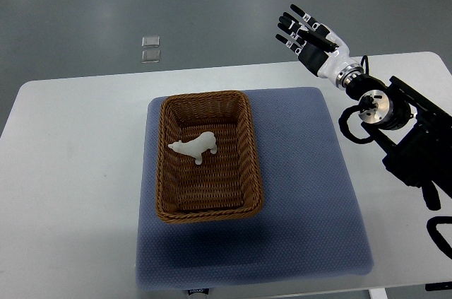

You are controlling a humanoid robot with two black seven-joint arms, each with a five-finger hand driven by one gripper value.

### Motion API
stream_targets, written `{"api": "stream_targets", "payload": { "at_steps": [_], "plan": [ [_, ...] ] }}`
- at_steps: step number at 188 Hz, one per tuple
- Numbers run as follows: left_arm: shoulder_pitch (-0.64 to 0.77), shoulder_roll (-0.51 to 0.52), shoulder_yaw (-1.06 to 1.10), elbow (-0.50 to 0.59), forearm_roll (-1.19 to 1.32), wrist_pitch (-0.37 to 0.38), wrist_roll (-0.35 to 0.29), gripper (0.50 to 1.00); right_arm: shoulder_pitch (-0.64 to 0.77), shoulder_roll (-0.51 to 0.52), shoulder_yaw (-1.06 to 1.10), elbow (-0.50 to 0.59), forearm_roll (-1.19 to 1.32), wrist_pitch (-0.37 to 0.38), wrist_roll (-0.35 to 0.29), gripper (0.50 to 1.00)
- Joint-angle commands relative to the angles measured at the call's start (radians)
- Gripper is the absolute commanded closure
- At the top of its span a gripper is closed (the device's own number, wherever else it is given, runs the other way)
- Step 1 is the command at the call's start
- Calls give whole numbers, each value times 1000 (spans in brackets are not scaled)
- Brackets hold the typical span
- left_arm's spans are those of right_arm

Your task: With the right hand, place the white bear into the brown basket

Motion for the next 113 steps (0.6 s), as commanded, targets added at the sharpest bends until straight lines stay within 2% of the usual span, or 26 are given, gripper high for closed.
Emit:
{"api": "stream_targets", "payload": {
  "at_steps": [1, 40, 75, 113],
  "plan": [
    [0, 0, 2, 2, 0, 0, 0, 500, -1, 2, 1, -6, 69, 17, -3, 576],
    [0, 0, 2, -1, 0, 0, 0, 500, -23, 17, 5, -87, 275, 112, 11, 572],
    [0, 0, 0, -2, 0, 0, 0, 500, -26, 32, 91, -162, 330, 120, 14, 572],
    [0, 0, 0, 1, 0, 0, 0, 500, -50, 51, 119, -167, 330, 125, 14, 572]
  ]
}}
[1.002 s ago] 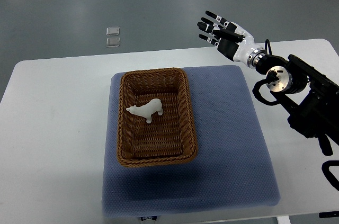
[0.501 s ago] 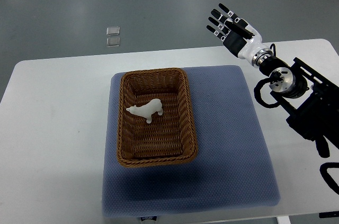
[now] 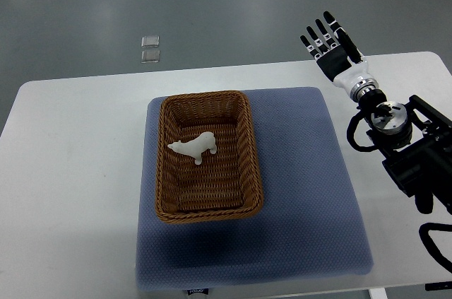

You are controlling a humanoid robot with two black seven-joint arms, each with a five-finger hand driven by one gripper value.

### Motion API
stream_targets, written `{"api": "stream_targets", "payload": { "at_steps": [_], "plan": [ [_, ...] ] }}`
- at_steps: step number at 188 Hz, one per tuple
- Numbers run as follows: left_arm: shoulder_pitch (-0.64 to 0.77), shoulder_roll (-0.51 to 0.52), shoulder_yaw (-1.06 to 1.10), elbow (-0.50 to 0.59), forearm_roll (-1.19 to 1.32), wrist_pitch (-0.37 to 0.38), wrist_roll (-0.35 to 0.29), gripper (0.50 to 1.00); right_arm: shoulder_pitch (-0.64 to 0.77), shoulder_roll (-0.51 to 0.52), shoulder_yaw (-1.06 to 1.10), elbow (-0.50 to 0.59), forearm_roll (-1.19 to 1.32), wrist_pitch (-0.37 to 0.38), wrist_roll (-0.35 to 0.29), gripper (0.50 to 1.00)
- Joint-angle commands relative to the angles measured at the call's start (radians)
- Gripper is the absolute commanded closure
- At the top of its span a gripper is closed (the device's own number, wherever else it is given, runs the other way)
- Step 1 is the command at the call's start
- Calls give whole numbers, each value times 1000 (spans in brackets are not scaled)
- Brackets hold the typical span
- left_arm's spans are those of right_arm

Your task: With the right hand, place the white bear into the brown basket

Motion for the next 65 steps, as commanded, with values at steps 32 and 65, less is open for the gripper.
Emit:
{"api": "stream_targets", "payload": {
  "at_steps": [32, 65],
  "plan": [
    [0, 0, 1, -2, 0, 1, 0, 500, -4, 3, 6, -1, -3, -1, 4, 572],
    [0, 0, 1, 2, 0, 1, 0, 500, -3, 5, 6, -1, -4, 2, 17, 572]
  ]
}}
